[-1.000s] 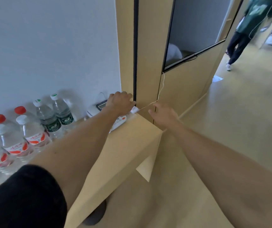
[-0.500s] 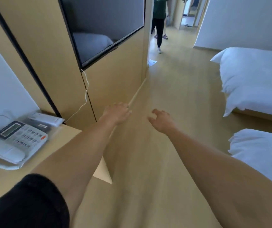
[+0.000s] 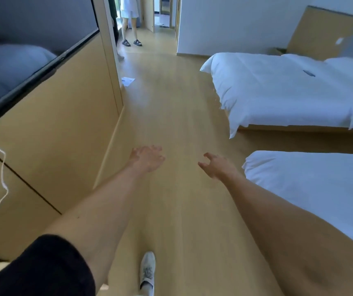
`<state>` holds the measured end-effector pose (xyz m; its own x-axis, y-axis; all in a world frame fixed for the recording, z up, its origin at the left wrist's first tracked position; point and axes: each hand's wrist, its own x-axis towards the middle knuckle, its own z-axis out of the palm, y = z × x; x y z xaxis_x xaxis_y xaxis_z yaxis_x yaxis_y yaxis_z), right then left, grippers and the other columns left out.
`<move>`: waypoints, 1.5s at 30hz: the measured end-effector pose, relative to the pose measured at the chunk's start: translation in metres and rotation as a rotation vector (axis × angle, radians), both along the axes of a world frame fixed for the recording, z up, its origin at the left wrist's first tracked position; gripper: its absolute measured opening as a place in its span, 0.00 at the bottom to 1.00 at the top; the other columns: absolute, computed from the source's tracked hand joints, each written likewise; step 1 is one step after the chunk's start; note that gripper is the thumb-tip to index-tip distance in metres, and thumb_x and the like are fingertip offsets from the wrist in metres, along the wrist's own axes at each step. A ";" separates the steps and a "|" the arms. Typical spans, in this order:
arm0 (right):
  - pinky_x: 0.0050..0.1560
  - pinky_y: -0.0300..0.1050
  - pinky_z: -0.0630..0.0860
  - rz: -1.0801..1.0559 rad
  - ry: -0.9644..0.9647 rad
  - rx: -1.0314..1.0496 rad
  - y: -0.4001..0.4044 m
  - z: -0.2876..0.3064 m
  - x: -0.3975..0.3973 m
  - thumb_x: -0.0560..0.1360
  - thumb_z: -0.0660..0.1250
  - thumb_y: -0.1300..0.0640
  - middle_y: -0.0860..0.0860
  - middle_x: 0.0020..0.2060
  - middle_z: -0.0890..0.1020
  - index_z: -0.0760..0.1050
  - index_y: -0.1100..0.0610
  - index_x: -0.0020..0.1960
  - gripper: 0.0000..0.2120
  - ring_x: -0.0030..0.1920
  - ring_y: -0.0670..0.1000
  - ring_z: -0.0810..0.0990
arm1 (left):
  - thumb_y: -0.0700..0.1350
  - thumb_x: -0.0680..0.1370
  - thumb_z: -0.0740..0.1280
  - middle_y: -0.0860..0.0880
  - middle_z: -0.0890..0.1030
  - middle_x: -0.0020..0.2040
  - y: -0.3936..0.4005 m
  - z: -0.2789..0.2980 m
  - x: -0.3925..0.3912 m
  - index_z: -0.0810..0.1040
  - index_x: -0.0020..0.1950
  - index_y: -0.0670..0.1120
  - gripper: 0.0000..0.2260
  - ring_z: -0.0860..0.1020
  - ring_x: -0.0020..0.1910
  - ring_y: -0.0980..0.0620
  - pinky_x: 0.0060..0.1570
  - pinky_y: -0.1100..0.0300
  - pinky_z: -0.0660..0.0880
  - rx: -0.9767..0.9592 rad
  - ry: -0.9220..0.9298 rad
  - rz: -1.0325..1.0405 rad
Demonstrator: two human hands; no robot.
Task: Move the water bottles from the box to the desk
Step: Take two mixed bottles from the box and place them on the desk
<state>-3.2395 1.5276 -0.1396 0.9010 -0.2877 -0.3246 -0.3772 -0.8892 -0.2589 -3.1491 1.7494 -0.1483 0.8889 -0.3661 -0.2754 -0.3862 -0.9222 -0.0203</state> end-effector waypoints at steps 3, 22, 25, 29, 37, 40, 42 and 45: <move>0.68 0.55 0.71 -0.036 0.025 -0.002 -0.008 0.004 0.042 0.81 0.56 0.38 0.56 0.72 0.71 0.61 0.46 0.78 0.28 0.70 0.59 0.72 | 0.52 0.85 0.49 0.51 0.62 0.80 -0.012 -0.002 0.051 0.63 0.79 0.52 0.22 0.62 0.78 0.47 0.73 0.47 0.61 0.050 0.048 -0.069; 0.69 0.52 0.70 -0.108 0.039 0.033 -0.066 0.005 0.295 0.82 0.56 0.39 0.55 0.74 0.69 0.60 0.47 0.79 0.28 0.70 0.57 0.72 | 0.52 0.85 0.53 0.45 0.61 0.80 -0.093 0.016 0.308 0.59 0.81 0.50 0.23 0.61 0.78 0.43 0.74 0.50 0.58 -0.066 0.095 -0.027; 0.69 0.51 0.69 -0.094 0.059 0.045 -0.088 -0.005 0.343 0.82 0.56 0.39 0.56 0.76 0.66 0.59 0.47 0.79 0.28 0.71 0.57 0.71 | 0.53 0.85 0.54 0.45 0.60 0.81 -0.117 0.016 0.349 0.58 0.81 0.51 0.24 0.60 0.78 0.41 0.75 0.47 0.58 -0.069 0.112 -0.002; 0.69 0.50 0.68 -0.069 0.040 0.072 -0.129 -0.014 0.422 0.81 0.56 0.38 0.55 0.76 0.66 0.59 0.46 0.79 0.28 0.72 0.57 0.70 | 0.54 0.85 0.54 0.46 0.62 0.80 -0.155 0.017 0.418 0.60 0.80 0.52 0.23 0.63 0.77 0.42 0.73 0.47 0.61 -0.055 0.088 0.042; 0.70 0.51 0.67 -0.026 0.027 0.084 -0.221 -0.001 0.556 0.81 0.56 0.37 0.53 0.76 0.66 0.60 0.46 0.79 0.29 0.73 0.56 0.68 | 0.55 0.85 0.55 0.46 0.65 0.78 -0.247 0.025 0.541 0.63 0.79 0.53 0.22 0.65 0.76 0.42 0.73 0.46 0.63 -0.087 0.100 0.086; 0.69 0.51 0.68 -0.014 0.037 0.079 -0.243 -0.001 0.597 0.81 0.56 0.38 0.54 0.76 0.67 0.61 0.46 0.78 0.28 0.72 0.56 0.69 | 0.56 0.85 0.55 0.46 0.64 0.78 -0.267 0.020 0.578 0.63 0.79 0.52 0.23 0.65 0.76 0.42 0.73 0.46 0.63 -0.099 0.111 0.087; 0.70 0.51 0.68 -0.001 0.056 0.068 -0.255 -0.002 0.625 0.81 0.56 0.38 0.54 0.76 0.67 0.60 0.47 0.79 0.28 0.73 0.56 0.68 | 0.56 0.85 0.55 0.46 0.64 0.78 -0.276 0.018 0.606 0.63 0.79 0.53 0.23 0.65 0.76 0.42 0.73 0.46 0.63 -0.109 0.113 0.101; 0.70 0.52 0.68 0.013 0.065 0.063 -0.267 -0.006 0.672 0.81 0.56 0.38 0.54 0.75 0.67 0.61 0.46 0.78 0.28 0.72 0.56 0.69 | 0.57 0.84 0.55 0.46 0.65 0.78 -0.284 0.014 0.654 0.63 0.79 0.53 0.23 0.65 0.75 0.42 0.72 0.46 0.62 -0.115 0.115 0.125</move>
<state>-2.5675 1.2610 -0.1452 0.8809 -0.2531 -0.3999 -0.3834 -0.8770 -0.2896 -2.4955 1.4653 -0.1342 0.8947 -0.2896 -0.3401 -0.2620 -0.9569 0.1257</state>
